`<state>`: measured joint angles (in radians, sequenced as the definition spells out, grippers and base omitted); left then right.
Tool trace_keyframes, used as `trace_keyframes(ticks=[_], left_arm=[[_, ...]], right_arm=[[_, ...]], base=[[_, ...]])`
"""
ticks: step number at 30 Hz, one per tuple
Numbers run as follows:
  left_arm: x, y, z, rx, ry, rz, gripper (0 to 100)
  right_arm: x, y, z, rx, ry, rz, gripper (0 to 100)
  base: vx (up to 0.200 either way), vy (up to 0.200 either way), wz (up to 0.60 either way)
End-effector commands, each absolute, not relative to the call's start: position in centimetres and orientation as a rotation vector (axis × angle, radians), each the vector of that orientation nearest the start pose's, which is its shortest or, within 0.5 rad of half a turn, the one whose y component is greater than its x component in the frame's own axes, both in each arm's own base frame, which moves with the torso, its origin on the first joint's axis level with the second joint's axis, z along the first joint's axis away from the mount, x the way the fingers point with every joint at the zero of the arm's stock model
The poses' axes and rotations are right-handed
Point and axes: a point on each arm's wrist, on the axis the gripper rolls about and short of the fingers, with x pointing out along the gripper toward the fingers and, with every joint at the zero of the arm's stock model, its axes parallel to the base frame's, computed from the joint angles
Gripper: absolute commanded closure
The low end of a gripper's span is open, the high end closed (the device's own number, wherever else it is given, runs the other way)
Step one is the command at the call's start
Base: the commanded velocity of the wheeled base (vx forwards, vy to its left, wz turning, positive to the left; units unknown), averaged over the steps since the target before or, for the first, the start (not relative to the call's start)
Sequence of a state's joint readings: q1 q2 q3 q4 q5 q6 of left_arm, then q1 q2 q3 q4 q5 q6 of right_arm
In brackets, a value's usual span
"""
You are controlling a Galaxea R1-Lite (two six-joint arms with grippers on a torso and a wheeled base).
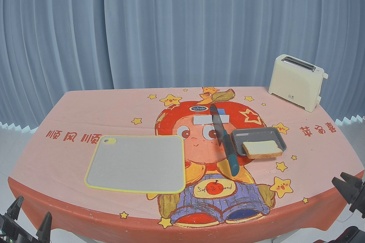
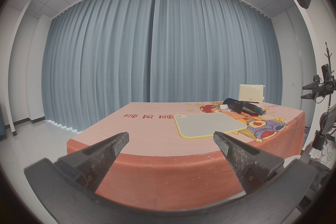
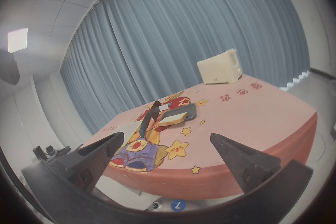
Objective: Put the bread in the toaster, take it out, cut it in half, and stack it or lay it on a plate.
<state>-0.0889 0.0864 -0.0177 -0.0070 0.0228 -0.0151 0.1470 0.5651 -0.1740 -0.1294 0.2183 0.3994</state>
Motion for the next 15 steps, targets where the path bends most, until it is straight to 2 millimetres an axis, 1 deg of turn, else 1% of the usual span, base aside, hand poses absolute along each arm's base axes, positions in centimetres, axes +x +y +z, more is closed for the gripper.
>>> trace_keyframes(ticks=[1, 5, 15], left_arm=[[-1.60, 0.19, 7.80, -0.011, 0.080, -0.065, 0], [-1.60, 0.19, 7.80, -0.011, 0.080, -0.065, 0], [-1.60, 0.19, 7.80, -0.011, 0.080, -0.065, 0]], right_arm=[[4.08, 1.29, 13.44, 0.453, 0.409, 0.335, 0], [4.29, 1.45, 13.47, 0.564, 0.447, 0.336, 0], [3.91, 1.95, 13.17, 0.811, 0.557, 0.408, 0]], base=[[0.000, 0.000, 0.00], [0.000, 0.000, 0.00], [0.000, 0.000, 0.00]])
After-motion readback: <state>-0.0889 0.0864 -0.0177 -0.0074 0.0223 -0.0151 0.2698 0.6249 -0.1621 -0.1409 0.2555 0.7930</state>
